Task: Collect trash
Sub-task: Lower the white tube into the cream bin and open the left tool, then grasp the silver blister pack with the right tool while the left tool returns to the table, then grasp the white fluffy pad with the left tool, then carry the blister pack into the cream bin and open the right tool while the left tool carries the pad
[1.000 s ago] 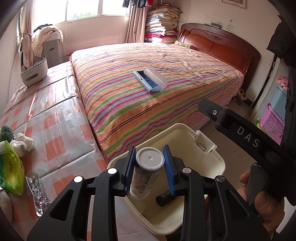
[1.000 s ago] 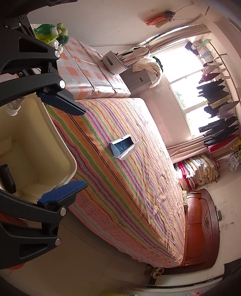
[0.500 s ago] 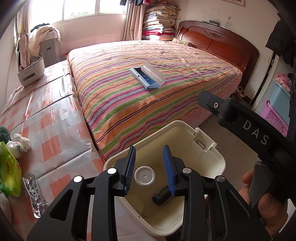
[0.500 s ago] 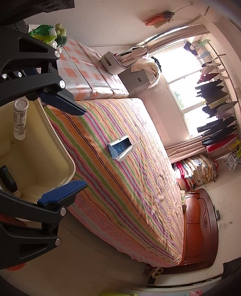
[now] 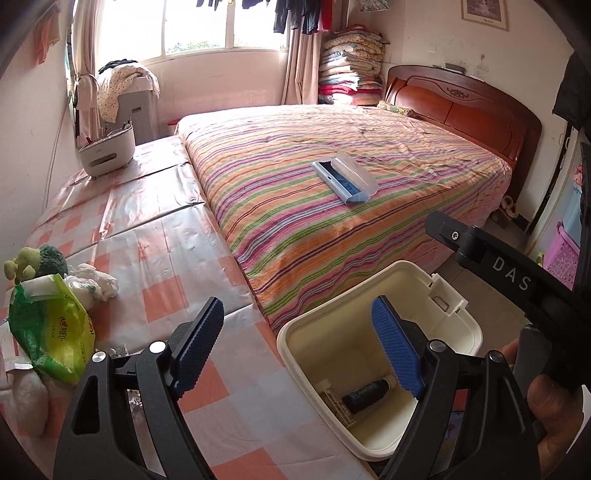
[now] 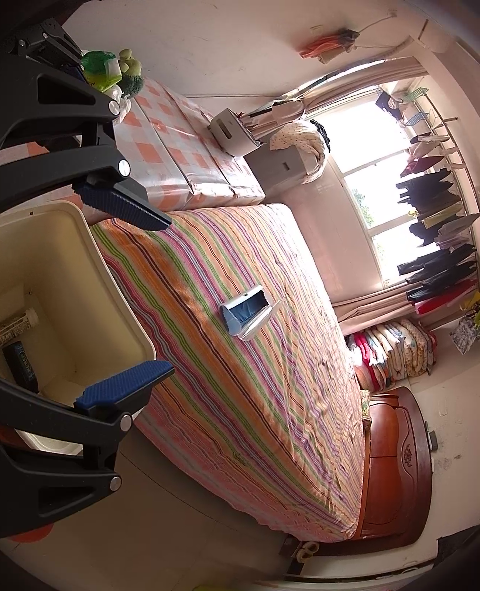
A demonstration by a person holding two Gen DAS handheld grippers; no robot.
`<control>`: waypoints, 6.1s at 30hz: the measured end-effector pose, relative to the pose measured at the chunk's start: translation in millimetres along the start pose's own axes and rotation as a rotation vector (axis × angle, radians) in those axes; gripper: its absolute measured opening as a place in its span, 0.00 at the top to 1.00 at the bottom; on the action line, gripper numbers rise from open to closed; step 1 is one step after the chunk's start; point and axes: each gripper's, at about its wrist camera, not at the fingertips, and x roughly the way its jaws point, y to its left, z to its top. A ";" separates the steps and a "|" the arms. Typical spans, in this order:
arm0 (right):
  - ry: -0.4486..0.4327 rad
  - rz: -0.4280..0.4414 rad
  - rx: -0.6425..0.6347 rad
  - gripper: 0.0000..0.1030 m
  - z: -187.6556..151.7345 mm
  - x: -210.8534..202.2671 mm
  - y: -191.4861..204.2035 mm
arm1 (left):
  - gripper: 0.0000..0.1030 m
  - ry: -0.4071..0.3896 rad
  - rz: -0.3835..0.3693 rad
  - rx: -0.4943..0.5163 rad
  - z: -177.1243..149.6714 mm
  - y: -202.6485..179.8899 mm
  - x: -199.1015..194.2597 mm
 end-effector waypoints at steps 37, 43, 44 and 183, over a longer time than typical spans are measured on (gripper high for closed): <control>0.192 0.255 -0.281 0.24 -73.4 33.3 155.0 | 0.17 -0.020 0.346 -0.238 -60.9 214.6 -92.3; 0.298 0.369 -0.338 0.24 -97.2 41.7 186.1 | 0.17 0.015 0.348 -0.259 -77.7 236.8 -97.4; 0.315 0.383 -0.350 0.24 -101.4 42.9 190.7 | 0.17 0.020 0.348 -0.262 -79.9 239.8 -98.1; 0.226 0.102 -0.290 0.69 -50.0 29.6 51.4 | 0.61 0.061 -0.148 0.022 -5.8 54.2 -11.6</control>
